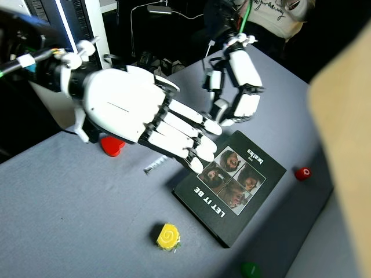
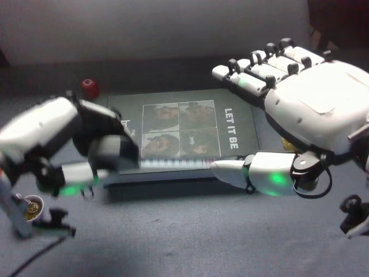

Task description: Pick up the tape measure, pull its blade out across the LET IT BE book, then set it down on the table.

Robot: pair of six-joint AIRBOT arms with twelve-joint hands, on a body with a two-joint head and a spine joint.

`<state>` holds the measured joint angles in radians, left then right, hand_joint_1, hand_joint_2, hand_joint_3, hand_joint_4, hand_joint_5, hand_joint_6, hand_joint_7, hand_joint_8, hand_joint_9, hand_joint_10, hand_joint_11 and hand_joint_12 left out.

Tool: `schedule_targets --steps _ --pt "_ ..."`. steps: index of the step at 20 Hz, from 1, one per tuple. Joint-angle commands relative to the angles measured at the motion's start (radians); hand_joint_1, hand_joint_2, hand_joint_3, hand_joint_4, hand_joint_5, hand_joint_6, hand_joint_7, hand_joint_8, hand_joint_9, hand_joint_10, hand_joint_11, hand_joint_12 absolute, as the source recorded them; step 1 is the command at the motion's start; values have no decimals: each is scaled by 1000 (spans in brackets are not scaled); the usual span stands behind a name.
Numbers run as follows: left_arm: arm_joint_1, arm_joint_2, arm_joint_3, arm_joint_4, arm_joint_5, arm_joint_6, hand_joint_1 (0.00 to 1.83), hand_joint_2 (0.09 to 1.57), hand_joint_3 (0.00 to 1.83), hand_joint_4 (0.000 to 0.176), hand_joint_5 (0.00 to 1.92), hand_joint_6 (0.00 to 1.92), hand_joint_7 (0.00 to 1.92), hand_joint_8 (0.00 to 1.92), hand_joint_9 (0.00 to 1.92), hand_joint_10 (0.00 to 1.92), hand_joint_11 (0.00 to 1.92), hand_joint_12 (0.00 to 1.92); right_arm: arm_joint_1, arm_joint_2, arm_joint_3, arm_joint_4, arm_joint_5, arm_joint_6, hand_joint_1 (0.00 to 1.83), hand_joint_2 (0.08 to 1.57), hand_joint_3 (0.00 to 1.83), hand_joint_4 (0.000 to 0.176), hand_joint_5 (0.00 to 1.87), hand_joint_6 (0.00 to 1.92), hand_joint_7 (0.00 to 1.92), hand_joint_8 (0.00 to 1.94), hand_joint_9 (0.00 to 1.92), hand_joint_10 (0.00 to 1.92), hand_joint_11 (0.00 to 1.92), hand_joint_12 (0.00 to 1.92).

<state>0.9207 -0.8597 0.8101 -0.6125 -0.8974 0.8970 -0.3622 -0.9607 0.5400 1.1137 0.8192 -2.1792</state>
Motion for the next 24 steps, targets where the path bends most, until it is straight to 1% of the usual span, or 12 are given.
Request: schedule_targets --steps 1,2,3,6,8,9,10,11,13,16,20,24 --pt "-30 4 14 23 -69 -10 1385 1085 0 0 1071 681 1076 876 877 1252 753 1119 22 -9 8 -63 40 -18 379 974 0 65 89 5 140 4 106 5 0 562" --pt "-51 4 30 18 -51 -10 1386 1084 0 0 1073 660 1078 874 890 1247 769 1106 32 -23 27 -43 14 -44 543 989 0 45 131 12 147 3 107 3 0 578" --pt "-68 6 42 10 -35 -10 1386 1084 0 0 1073 660 1078 874 890 1247 769 1106 39 -34 44 -27 -12 -57 543 989 0 45 131 12 147 3 107 3 0 578" --pt "-111 3 71 -9 2 -9 1386 1083 0 0 1071 660 1080 866 897 1244 774 1101 38 -86 89 -20 32 -61 803 1038 9 27 181 22 155 4 102 1 0 569" --pt "-129 7 81 -10 35 -4 1386 1082 0 0 1072 661 1081 863 898 1242 780 1103 45 -106 109 -19 31 -58 900 1052 7 10 188 9 173 4 132 7 0 621" --pt "-133 10 86 -10 47 -4 1386 1081 0 0 1074 665 1082 858 899 1239 785 1106 56 -114 114 3 25 -59 939 1062 6 0 216 11 214 9 185 17 0 741" --pt "-135 10 91 -11 52 -4 1386 1081 0 0 1075 667 1083 854 899 1239 784 1107 74 -115 114 48 7 -69 989 1088 6 0 261 10 283 8 275 22 0 874" --pt "-140 9 101 -16 55 -4 1386 1080 0 0 1074 668 1088 845 900 1240 783 1111 104 -113 117 109 -44 -82 1057 1102 2 0 394 14 392 4 395 20 37 1057" --pt "-153 12 113 -17 73 -4 1387 1079 0 0 1077 661 1091 838 902 1237 779 1127 130 -110 134 138 -104 -84 1065 1095 0 0 438 25 433 15 428 27 53 1072" --pt "-177 16 132 -13 90 1 1387 1079 0 0 1065 672 1101 826 905 1233 778 1131 147 -119 175 193 -127 -92 1065 1083 0 0 482 19 536 24 489 32 24 1088" --pt "-204 24 153 -19 113 7 1386 1083 0 0 1056 684 1090 844 899 1248 794 1131 146 -151 234 223 -90 -104 1074 1089 1 0 551 27 607 22 523 28 43 1115" --pt "-212 32 152 -70 86 7 1387 1083 0 0 1047 685 1093 842 906 1246 807 1130 148 -175 273 246 -71 -108 1109 1095 2 0 618 24 672 19 574 29 91 1109"
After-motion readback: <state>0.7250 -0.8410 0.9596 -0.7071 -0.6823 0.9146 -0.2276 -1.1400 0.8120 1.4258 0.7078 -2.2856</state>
